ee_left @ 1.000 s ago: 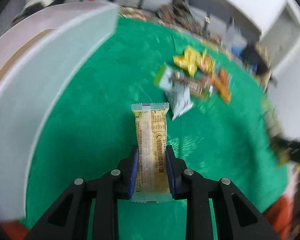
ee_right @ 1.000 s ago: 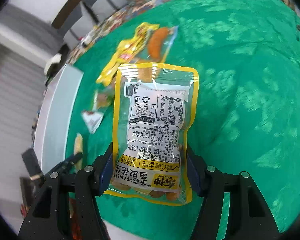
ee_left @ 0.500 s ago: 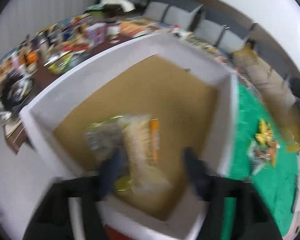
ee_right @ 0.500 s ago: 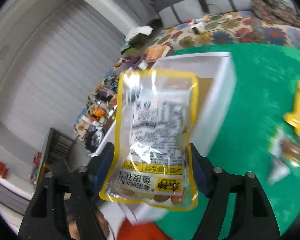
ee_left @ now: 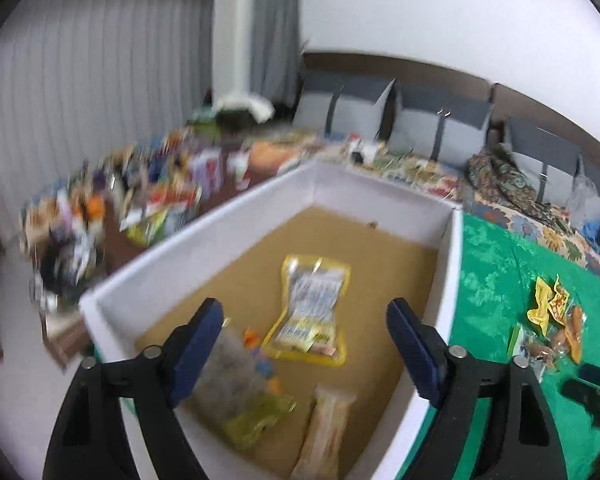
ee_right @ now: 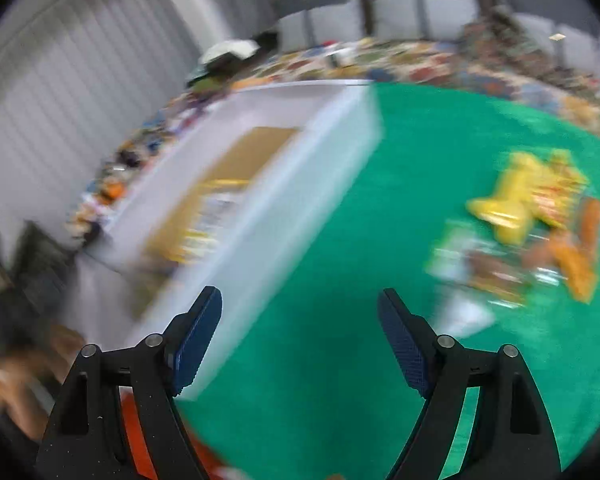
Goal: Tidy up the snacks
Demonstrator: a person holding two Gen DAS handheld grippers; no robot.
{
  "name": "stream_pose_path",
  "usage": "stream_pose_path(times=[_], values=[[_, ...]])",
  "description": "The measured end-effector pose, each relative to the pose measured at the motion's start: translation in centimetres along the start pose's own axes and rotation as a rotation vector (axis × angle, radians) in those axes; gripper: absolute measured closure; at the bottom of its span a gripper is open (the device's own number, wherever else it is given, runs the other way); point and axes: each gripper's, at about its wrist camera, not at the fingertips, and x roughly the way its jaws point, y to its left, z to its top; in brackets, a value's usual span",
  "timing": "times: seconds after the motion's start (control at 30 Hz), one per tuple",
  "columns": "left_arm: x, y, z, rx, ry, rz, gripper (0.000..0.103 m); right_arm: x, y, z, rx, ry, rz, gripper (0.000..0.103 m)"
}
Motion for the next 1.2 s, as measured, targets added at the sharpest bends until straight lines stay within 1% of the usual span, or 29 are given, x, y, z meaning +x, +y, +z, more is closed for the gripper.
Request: stream_pose_path(times=[0.03, 0.07, 0.1, 0.13, 0.17, 0.2, 0.23, 0.27, 0.3, 0.33, 0.4, 0.47, 0.53, 0.6, 0.7, 0.73, 0.77, 0.83, 0.87, 0.9, 0.93, 0.97, 1.0, 1.07, 1.1, 1.13, 1.17, 1.2], values=[[0.6, -0.8, -0.1, 0.032, 0.005, 0.003, 0.011, -0.6, -2.2, -1.5, -0.014, -0.019, -0.068, 0.020], [1.3, -1.5, -0.2, 0.061, 0.025, 0.010, 0.010, -1.4, -5.1, -3.5, -0.026, -0.036, -0.152, 0.020], [2.5, -2.5, -0.7, 0.106, 0.072, 0.026, 0.010, -1.8, -7.2, -4.8, -0.026, -0.038, -0.207, 0.020], [3.9, -3.2, -1.2, 0.137, 0.139, 0.036, 0.010, -2.7, -10.6, -7.0, -0.010, -0.035, -0.289, 0.020], [5.1, -3.9, -1.5, 0.141, 0.203, 0.035, 0.011, -3.5, -13.3, -8.6, 0.016, -0.030, -0.342, 0.020], [5.7, -4.3, -2.0, 0.138, 0.241, 0.036, 0.013, -4.2, -15.0, -9.6, 0.038, -0.027, -0.373, 0.020], [5.5, -4.6, -2.1, 0.138, 0.233, 0.044, 0.017, -5.1, -17.5, -11.0, 0.071, -0.022, -0.415, 0.020], [5.0, -5.0, -2.1, 0.144, 0.206, 0.048, 0.017, -6.3, -20.4, -12.6, 0.113, -0.019, -0.468, 0.020], [4.6, -5.2, -2.1, 0.144, 0.192, 0.051, 0.017, -7.2, -22.2, -13.5, 0.139, -0.019, -0.501, 0.020], [4.5, -5.4, -2.2, 0.140, 0.192, 0.051, 0.017, -7.9, -23.3, -14.2, 0.153, -0.021, -0.519, 0.020], [4.2, -6.0, -2.6, 0.128, 0.217, 0.041, 0.017, -9.3, -26.0, -15.4, 0.197, -0.022, -0.557, 0.020], [3.3, -7.2, -3.4, 0.151, 0.209, 0.041, 0.017, -9.9, -27.6, -15.7, 0.247, -0.025, -0.571, 0.020], [2.5, -8.1, -3.8, 0.179, 0.195, 0.043, 0.017, -10.8, -28.0, -15.7, 0.276, -0.058, -0.568, 0.020], [2.0, -8.6, -4.1, 0.191, 0.187, 0.045, 0.016, -10.9, -28.7, -15.4, 0.279, -0.061, -0.590, 0.019], [1.9, -8.9, -4.0, 0.191, 0.204, 0.028, 0.016, -10.2, -29.2, -14.7, 0.269, -0.067, -0.588, 0.017], [1.8, -8.9, -3.8, 0.191, 0.205, 0.028, 0.016, -10.0, -29.3, -15.0, 0.269, -0.067, -0.585, 0.015], [1.4, -8.9, -3.7, 0.188, 0.188, 0.039, 0.016, -10.1, -29.3, -15.0, 0.270, -0.066, -0.582, 0.014], [-0.7, -9.2, -3.2, 0.185, 0.091, 0.088, 0.016, -10.1, -29.2, -15.3, 0.273, -0.065, -0.582, 0.014], [-2.0, -9.7, -3.1, 0.190, 0.032, 0.102, 0.015, -10.1, -29.2, -15.3, 0.273, -0.065, -0.583, 0.013], [-3.9, -10.6, -3.0, 0.201, -0.046, 0.107, 0.014, -10.1, -29.3, -15.4, 0.273, -0.064, -0.584, 0.013], [-5.2, -11.4, -2.9, 0.211, -0.097, 0.102, 0.009, -10.1, -29.3, -15.5, 0.274, -0.063, -0.587, 0.012], [-6.3, -12.1, -3.0, 0.220, -0.137, 0.089, 0.002, -10.1, -29.4, -15.5, 0.277, -0.063, -0.588, 0.011], [-7.8, -13.2, -3.2, 0.230, -0.185, 0.059, 0.000, -10.2, -29.4, -15.6, 0.279, -0.063, -0.590, 0.011], [-9.7, -15.3, -3.7, 0.241, -0.231, -0.021, 0.000, -10.2, -29.5, -15.5, 0.280, -0.062, -0.592, 0.010], [-10.3, -16.9, -4.4, 0.250, -0.225, -0.095, 0.000, -10.2, -29.5, -15.6, 0.280, -0.062, -0.592, 0.010], [-10.4, -17.9, -4.8, 0.255, -0.198, -0.148, 0.000, -10.2, -29.5, -15.6, 0.280, -0.062, -0.592, 0.010], [-10.1, -19.0, -5.5, 0.258, -0.155, -0.205, 0.000, -10.2, -29.5, -15.6, 0.280, -0.062, -0.592, 0.010], [-9.2, -20.5, -6.5, 0.265, -0.077, -0.278, 0.000, -10.2, -29.5, -15.5, 0.280, -0.062, -0.592, 0.010]])
